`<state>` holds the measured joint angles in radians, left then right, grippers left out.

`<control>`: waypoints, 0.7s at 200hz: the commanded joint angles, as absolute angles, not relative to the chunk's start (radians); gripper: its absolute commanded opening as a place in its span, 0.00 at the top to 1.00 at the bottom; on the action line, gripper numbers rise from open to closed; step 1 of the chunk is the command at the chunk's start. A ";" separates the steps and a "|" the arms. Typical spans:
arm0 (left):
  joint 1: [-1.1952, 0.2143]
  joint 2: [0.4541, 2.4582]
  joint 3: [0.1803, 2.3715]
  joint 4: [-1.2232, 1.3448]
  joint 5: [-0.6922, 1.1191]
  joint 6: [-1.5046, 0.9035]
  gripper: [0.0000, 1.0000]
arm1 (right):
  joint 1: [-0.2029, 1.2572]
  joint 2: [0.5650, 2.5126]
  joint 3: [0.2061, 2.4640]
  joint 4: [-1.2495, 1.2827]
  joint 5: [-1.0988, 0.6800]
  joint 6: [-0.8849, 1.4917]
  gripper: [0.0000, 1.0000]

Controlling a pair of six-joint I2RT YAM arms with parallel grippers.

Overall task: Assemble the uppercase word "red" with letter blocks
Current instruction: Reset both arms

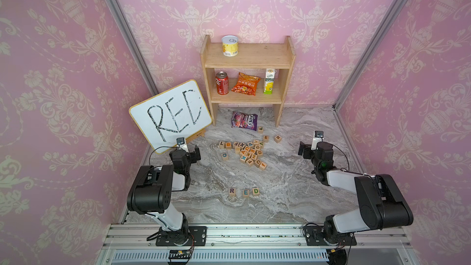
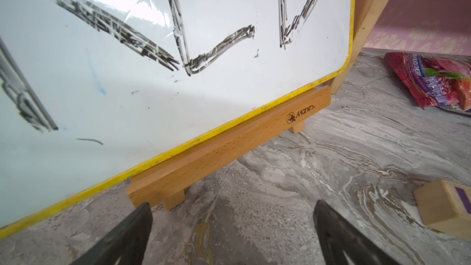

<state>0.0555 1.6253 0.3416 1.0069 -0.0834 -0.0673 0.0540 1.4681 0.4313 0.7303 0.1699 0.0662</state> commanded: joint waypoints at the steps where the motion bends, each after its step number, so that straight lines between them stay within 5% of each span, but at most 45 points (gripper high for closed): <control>1: 0.048 1.632 0.354 1.005 -0.071 -0.041 0.01 | 0.060 1.495 0.350 0.890 0.138 0.027 0.00; 140: 0.046 1.632 0.362 0.988 -0.024 -0.022 0.01 | 0.037 1.497 0.387 0.815 0.120 0.050 0.00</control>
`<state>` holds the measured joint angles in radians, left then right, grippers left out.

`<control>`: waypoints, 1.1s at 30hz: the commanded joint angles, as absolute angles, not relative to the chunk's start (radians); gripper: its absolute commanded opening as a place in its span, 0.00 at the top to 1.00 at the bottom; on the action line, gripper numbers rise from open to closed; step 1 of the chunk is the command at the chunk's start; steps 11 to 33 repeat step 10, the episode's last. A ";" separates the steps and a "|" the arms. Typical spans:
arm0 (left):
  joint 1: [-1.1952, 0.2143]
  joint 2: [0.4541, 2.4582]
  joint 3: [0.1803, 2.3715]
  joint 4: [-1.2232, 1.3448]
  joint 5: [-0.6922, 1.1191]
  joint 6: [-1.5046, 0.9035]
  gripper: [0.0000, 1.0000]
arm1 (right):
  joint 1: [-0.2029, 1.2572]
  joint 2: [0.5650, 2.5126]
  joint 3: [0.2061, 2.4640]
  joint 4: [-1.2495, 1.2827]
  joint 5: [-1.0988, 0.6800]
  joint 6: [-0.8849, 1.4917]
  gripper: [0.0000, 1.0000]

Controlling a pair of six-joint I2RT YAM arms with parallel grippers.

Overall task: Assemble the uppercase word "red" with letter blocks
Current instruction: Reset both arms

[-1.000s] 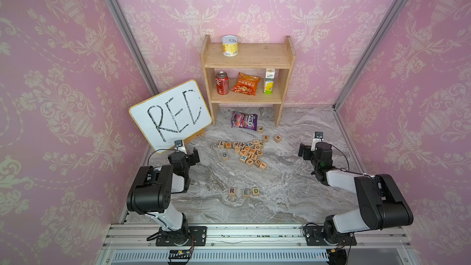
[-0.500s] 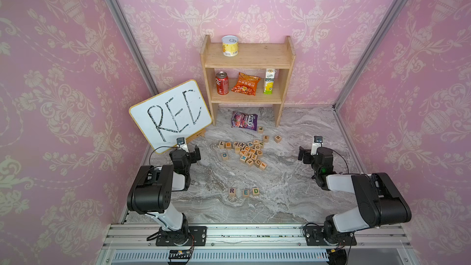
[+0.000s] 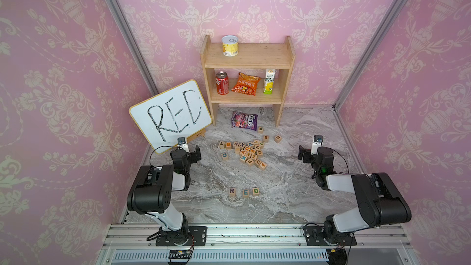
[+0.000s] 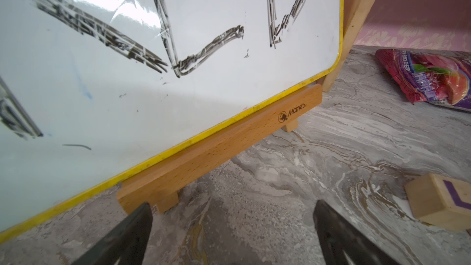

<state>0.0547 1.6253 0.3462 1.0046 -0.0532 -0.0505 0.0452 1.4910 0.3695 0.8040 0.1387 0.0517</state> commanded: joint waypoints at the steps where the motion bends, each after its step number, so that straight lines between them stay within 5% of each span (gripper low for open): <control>1: 0.045 1.632 0.362 0.988 -0.023 -0.023 0.01 | 0.037 1.496 0.387 0.814 0.119 0.050 0.00; 33: 0.045 1.630 0.360 0.992 -0.025 -0.021 0.01 | 0.037 1.496 0.387 0.815 0.120 0.050 0.00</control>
